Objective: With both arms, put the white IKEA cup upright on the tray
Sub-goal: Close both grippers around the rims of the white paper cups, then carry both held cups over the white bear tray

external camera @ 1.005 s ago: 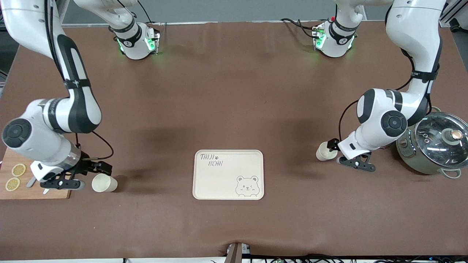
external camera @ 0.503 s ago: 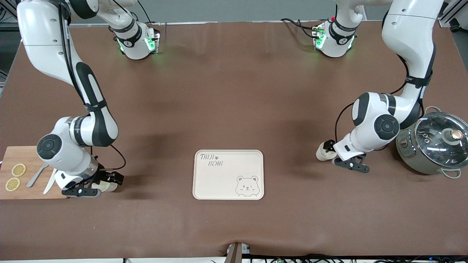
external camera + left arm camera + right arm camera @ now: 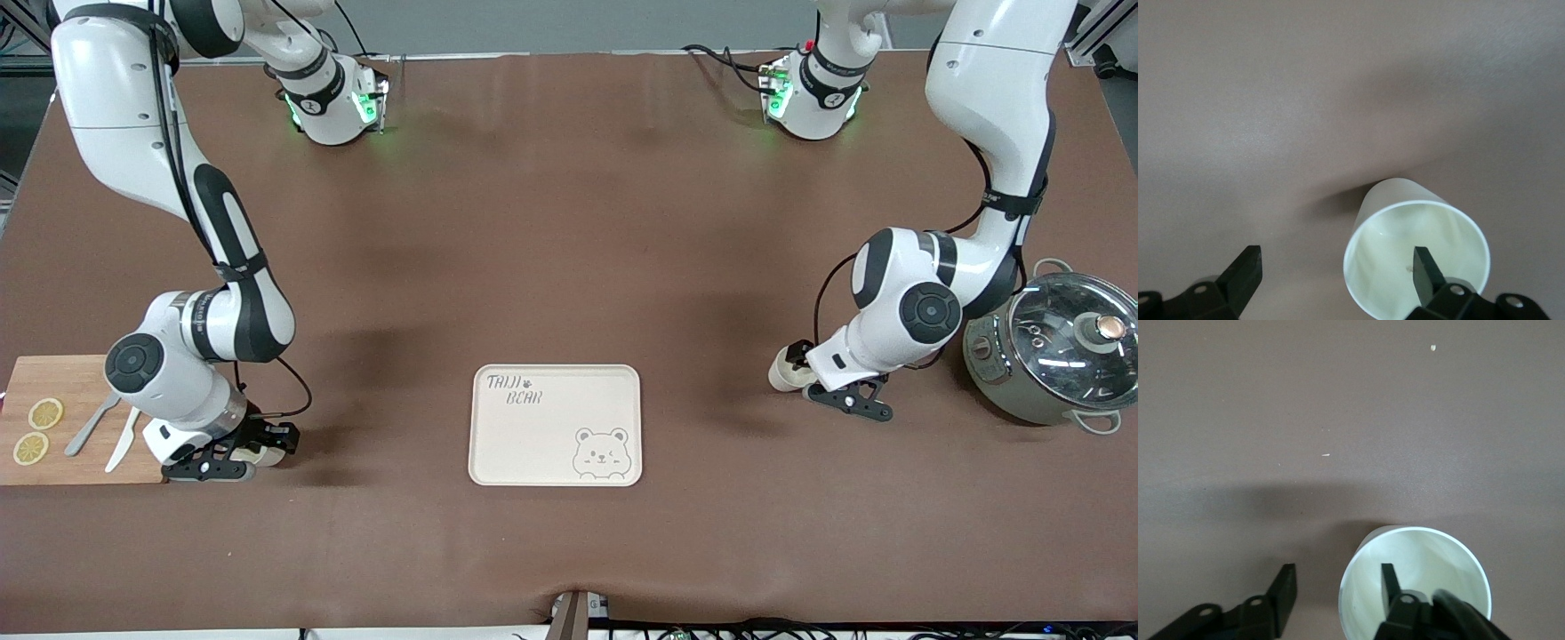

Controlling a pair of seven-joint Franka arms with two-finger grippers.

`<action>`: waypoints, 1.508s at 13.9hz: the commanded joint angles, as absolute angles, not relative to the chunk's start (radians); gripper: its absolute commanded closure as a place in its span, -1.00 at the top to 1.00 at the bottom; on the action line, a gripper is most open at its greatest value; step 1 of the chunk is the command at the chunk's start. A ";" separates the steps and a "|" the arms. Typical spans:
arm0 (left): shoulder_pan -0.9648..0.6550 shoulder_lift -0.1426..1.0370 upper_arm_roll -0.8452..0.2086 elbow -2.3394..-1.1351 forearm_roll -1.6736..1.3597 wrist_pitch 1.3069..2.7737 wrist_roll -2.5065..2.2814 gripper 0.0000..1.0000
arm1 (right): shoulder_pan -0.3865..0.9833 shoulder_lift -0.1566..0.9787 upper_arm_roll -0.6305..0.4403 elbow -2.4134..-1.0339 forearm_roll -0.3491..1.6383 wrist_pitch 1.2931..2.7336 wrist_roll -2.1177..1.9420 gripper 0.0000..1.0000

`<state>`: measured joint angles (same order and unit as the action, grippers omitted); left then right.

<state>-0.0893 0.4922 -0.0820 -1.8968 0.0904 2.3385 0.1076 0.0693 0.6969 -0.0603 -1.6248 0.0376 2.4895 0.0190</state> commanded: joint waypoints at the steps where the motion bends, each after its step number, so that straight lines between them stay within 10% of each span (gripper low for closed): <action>1: -0.083 0.500 -0.086 -1.899 0.115 2.352 0.109 1.00 | 0.071 0.707 -0.060 -1.591 0.025 2.484 0.008 -1.00; 2: -0.083 0.500 -0.086 -1.899 0.115 2.352 0.104 1.00 | 0.075 0.707 -0.060 -1.579 0.025 2.474 0.009 -1.00; 4: -0.092 0.502 -0.084 -1.899 0.126 2.347 0.068 -0.96 | 0.083 0.707 -0.060 -1.571 0.021 2.471 0.009 -1.00; 21: -0.138 0.517 -0.092 -1.744 0.173 2.171 -0.075 -1.00 | 0.394 0.719 -0.061 -1.388 0.029 2.359 0.380 -1.00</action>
<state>-0.1303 0.5069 -0.0896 -1.8298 0.1573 2.2551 -0.0354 0.3559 0.6920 -0.0513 -1.4453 0.0368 2.3763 0.3259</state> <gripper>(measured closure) 0.952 0.974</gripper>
